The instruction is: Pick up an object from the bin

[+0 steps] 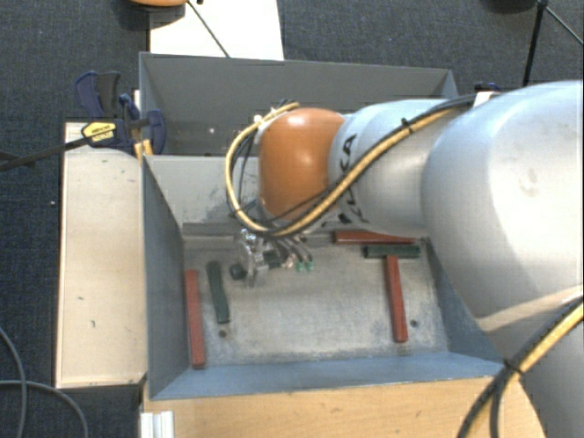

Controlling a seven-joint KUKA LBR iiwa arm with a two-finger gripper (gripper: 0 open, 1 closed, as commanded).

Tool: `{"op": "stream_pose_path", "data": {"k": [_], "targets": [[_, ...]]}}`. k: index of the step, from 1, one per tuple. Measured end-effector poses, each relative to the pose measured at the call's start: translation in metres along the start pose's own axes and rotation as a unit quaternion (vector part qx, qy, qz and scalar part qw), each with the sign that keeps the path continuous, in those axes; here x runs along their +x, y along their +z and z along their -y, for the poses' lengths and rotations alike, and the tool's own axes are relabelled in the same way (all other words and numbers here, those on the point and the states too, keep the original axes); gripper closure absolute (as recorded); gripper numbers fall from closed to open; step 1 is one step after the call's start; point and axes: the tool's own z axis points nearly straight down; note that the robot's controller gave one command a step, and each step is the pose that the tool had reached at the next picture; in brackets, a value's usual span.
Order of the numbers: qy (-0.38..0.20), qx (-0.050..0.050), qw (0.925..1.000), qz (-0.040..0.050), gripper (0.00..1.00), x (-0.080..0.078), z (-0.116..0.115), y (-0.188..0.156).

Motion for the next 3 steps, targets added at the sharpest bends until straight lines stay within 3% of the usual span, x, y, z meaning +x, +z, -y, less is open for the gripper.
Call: {"op": "stream_pose_path", "data": {"k": [3], "targets": [[0.001, 0.0, 1.0, 0.0001, 1.0, -0.001, 0.0, -0.028]]}}
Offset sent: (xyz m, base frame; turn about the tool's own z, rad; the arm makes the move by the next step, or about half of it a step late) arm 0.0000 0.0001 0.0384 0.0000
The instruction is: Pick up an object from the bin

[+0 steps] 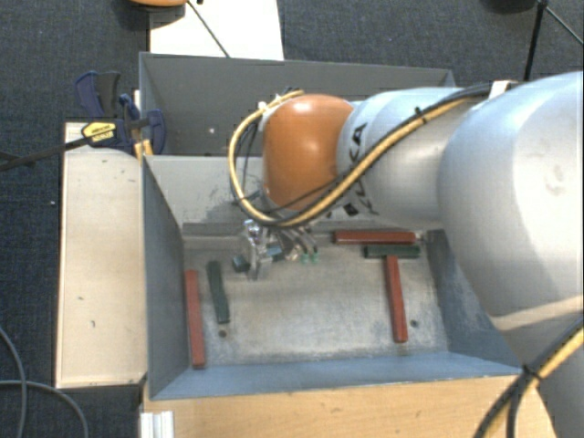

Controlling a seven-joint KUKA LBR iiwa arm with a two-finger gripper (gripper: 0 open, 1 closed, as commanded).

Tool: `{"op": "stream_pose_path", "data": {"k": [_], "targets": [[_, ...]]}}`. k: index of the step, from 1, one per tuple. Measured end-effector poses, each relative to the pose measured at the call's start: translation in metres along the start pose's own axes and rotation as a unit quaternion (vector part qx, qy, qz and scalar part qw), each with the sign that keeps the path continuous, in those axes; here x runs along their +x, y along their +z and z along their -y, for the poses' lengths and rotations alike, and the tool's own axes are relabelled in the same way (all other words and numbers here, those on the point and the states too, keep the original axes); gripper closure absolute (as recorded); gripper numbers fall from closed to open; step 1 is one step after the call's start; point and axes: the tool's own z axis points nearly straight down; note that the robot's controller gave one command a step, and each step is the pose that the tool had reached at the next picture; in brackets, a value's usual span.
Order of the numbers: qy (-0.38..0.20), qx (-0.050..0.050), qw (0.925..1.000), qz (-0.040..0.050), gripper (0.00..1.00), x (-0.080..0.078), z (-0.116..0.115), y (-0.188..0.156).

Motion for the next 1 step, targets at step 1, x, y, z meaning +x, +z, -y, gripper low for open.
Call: {"op": "stream_pose_path", "data": {"k": [1], "targets": [[0.0, 0.0, 1.0, 0.0009, 1.0, -0.0003, 0.0, -0.0037]]}}
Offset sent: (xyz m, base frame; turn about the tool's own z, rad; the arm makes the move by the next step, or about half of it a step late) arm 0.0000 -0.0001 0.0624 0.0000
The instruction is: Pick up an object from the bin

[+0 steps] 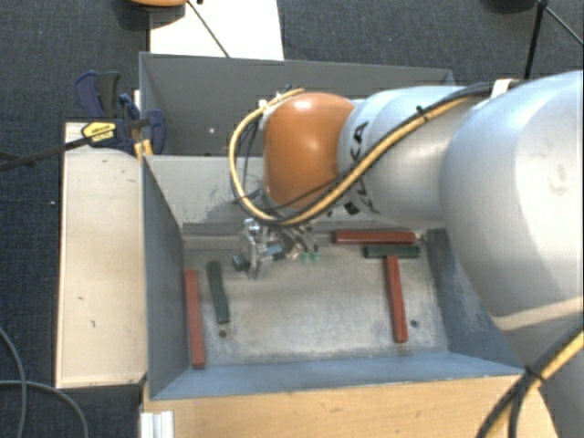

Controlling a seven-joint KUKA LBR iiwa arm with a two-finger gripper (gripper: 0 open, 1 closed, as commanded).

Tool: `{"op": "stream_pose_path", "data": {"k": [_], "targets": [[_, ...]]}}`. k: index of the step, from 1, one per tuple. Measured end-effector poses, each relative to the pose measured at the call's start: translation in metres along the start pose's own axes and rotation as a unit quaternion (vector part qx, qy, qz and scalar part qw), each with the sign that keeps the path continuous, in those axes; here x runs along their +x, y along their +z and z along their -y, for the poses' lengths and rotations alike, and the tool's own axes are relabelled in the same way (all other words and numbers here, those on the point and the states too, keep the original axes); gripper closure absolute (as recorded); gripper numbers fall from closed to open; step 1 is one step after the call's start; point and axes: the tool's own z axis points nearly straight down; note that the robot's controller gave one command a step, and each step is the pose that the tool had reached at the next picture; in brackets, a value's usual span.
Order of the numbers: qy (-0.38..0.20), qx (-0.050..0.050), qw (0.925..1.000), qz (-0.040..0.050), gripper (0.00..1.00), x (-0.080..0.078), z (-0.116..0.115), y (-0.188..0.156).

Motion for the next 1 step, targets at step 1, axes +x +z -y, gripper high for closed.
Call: {"op": "stream_pose_path", "data": {"k": [1], "targets": [[0.0, 0.0, 1.0, -0.0026, 1.0, 0.0011, 0.0, -0.0038]]}}
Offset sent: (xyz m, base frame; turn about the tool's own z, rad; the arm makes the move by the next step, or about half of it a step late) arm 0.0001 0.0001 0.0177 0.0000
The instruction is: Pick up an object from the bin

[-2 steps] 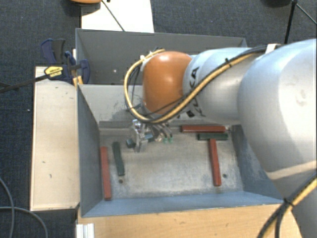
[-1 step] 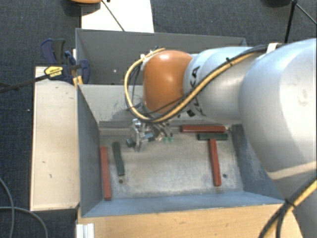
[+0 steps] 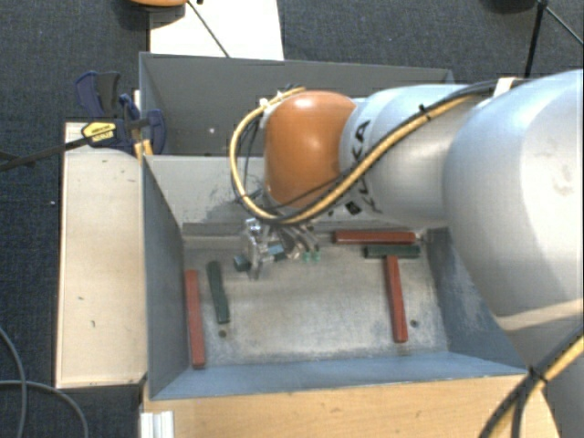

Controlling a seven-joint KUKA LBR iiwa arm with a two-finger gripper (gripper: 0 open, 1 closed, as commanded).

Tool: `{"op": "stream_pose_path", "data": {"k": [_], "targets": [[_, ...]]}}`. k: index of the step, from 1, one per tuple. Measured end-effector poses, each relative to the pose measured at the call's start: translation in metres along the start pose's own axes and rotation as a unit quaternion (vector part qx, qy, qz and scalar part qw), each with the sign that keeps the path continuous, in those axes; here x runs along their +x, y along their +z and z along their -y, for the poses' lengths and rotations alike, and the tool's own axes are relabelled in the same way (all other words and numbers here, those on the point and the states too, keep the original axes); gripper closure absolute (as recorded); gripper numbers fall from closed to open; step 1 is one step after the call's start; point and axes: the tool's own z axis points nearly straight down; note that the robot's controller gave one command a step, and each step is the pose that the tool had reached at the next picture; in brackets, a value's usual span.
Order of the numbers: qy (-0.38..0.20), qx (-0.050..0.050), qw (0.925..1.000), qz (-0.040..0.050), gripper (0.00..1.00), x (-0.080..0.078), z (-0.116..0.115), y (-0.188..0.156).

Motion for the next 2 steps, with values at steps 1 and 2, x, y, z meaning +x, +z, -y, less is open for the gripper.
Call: {"op": "stream_pose_path", "data": {"k": [1, 2], "targets": [[0.0, 0.0, 1.0, -0.0026, 1.0, 0.001, 0.0, -0.016], [0.001, 0.0, 1.0, 0.0005, 1.0, 0.0, 0.0, -0.032]]}}
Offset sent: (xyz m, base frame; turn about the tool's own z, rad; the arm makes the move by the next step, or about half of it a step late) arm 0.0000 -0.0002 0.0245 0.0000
